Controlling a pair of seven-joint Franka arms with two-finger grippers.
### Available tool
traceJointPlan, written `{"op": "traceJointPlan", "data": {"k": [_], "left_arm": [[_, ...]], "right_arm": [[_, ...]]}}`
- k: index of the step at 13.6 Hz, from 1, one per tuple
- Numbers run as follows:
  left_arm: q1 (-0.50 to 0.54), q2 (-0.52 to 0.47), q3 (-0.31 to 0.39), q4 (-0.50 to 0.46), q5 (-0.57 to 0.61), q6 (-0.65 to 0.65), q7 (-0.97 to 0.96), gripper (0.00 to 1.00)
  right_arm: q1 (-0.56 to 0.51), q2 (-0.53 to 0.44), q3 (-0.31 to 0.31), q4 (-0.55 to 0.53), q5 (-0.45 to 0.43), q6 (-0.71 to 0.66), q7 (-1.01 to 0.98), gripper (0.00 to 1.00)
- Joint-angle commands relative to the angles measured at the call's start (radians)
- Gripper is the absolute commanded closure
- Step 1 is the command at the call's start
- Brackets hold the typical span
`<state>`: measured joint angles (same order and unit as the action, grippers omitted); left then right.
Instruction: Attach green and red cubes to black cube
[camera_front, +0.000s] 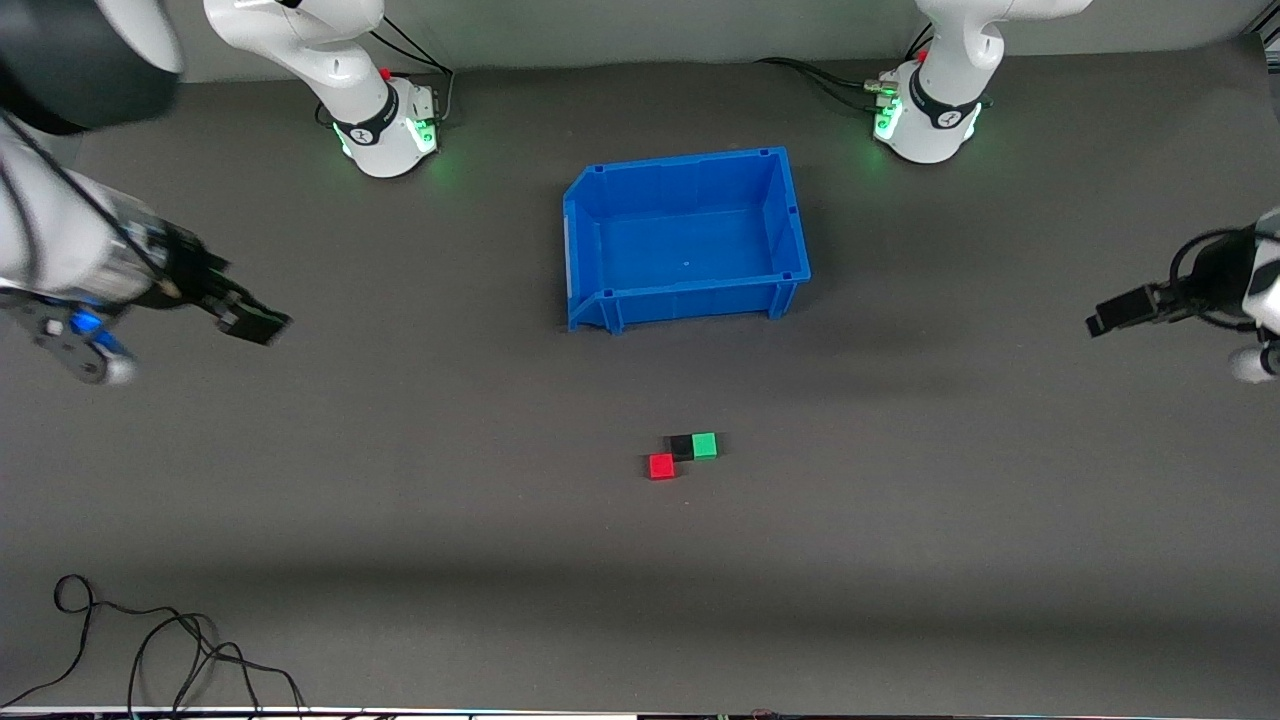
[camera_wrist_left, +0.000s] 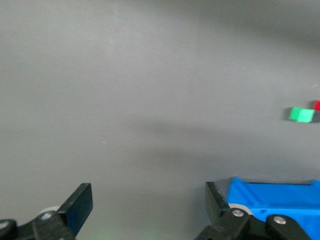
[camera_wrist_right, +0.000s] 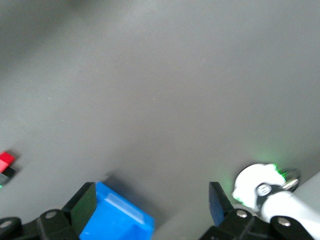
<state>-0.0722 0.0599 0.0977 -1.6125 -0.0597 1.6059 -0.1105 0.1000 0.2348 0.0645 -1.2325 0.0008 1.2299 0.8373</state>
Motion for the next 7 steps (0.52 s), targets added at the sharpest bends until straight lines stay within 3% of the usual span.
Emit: {"op": "traceJointPlan", "data": {"k": [1,4,7], "left_arm": [[-0.044,-0.028,-0.018,0.003,0.064,-0.014,0.063,0.0],[-0.044,-0.051,-0.021,-0.004,0.063,-0.004,0.13,0.0],[-0.046,-0.052,-0.023,-0.009,0.052,0.026,0.13,0.0]], "right_arm": [[-0.019,-0.087,-0.086,-0.094,0.015,0.005,-0.25,0.01],[-0.019,-0.1,-0.213,-0.097,0.016,0.023,-0.534,0.01],[-0.017,-0.107,-0.259,-0.154,0.009,0.107,-0.659,0.01]]}}
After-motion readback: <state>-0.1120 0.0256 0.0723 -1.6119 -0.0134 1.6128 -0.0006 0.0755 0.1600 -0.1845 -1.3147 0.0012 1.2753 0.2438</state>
